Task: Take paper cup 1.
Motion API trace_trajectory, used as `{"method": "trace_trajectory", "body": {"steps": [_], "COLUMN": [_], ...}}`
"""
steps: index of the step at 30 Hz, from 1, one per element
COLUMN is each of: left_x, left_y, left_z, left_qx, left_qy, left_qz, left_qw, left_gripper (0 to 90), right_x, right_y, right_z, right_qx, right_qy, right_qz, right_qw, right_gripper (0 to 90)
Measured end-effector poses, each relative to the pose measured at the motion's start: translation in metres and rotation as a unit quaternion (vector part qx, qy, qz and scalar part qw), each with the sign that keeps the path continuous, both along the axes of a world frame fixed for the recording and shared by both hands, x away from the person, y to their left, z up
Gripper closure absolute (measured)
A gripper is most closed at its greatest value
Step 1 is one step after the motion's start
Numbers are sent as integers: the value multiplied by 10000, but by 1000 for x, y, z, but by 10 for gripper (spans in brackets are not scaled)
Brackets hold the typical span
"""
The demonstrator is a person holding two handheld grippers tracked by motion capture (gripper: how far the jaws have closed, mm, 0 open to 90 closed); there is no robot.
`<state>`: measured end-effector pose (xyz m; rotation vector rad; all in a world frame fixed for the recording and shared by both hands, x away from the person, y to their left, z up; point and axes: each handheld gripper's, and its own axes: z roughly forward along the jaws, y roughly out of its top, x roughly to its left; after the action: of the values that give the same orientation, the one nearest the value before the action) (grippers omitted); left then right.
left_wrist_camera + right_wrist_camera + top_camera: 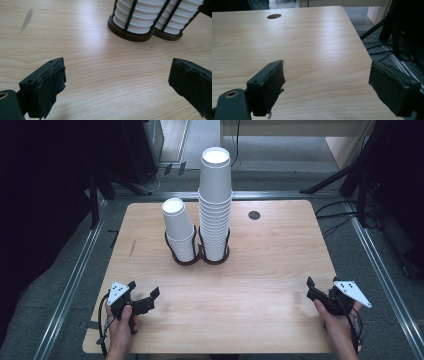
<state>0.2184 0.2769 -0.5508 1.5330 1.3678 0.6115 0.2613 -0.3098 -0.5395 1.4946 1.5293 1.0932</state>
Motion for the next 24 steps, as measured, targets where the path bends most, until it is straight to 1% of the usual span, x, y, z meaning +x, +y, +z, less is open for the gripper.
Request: {"method": "trace_trajectory", "body": {"steps": [2,3,4,5,8,10,13,14,15,16,19,20,22,23,24], "left_x": [0,1,1,2,2,2,2,2,2,2,2,2,2,2,2], "left_y": [0,1,1,3,3,3,3,4,5,5,6,6,6,6,7], "left_z": [0,-1,-1,-1,-2,-2,-2,-2,-2,-2,-3,-3,-3,-3,-3], "left_qx": [-37,-138,-138,-164,-230,-241,-267,-287,-327,-339,-360,-363,-387,-387,-398], "left_qy": [-17,12,12,31,50,45,53,50,62,66,71,80,69,69,73], "left_qz": [9,21,21,20,77,82,59,51,83,92,101,126,128,128,115], "left_qw": [10000,9999,9999,9999,9997,9997,9996,9996,9994,9994,9993,9992,9991,9991,9991], "left_gripper": [11,11,11,11,11,11,11,11,11,11,11,11,11,11,11], "right_x": [0,-1,-1,-2,-4,-4,-4,-4,-4,-4,-2,-1,3,3,5], "right_y": [1,5,5,11,20,26,37,37,44,46,53,57,64,64,68], "right_z": [1,4,4,11,21,28,42,42,53,56,69,74,83,83,87], "right_qx": [12,-3,-3,-9,103,208,216,216,250,253,345,392,383,383,362], "right_qy": [1,-124,-124,-248,-365,-372,-473,-473,-520,-532,-581,-611,-659,-659,-688], "right_qz": [11,66,66,145,299,397,511,511,579,622,780,866,950,950,970], "right_qw": [10000,9999,9999,9996,9988,9983,9973,9973,9967,9963,9947,9936,9926,9926,9922], "right_gripper": [134,136,136,136,138,138,138,138,137,134,107,90,76,76,56]}}
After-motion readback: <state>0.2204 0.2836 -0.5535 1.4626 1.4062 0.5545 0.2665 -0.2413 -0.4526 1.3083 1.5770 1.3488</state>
